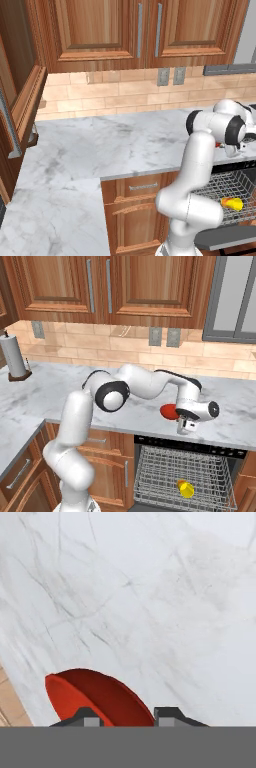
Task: Pick up the cup and bowl from the counter, place them in the dishwasher, and close the dishwasher door.
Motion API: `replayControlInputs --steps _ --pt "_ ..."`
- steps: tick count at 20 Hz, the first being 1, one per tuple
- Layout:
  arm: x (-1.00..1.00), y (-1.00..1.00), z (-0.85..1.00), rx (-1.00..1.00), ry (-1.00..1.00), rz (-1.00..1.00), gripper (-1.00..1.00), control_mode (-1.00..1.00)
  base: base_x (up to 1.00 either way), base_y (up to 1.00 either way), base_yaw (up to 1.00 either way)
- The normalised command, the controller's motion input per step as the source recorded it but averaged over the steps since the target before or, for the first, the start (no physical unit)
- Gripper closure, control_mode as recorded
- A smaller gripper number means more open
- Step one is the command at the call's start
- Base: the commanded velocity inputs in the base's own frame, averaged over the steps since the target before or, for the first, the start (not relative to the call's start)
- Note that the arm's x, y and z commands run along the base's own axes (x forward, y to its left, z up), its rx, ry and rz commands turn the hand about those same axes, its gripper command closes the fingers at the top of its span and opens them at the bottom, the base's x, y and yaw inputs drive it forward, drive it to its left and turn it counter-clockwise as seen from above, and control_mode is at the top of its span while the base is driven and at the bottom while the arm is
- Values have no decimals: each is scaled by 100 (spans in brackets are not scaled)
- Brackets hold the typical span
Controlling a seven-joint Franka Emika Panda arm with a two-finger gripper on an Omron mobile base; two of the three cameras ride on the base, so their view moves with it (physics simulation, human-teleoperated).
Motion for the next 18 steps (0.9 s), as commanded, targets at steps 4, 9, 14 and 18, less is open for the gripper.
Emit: replayControlInputs --steps 4,9,14,18 --pt "-62 6 2 -8 -10 0 100 -100 0 0 0" --pt "-33 -25 23 -9 -12 0 100 -100 0 0 0" --pt "-16 -39 16 -8 -8 0 100 -100 0 0 0" --pt "-18 -33 4 -1 -3 0 100 -100 0 0 0"
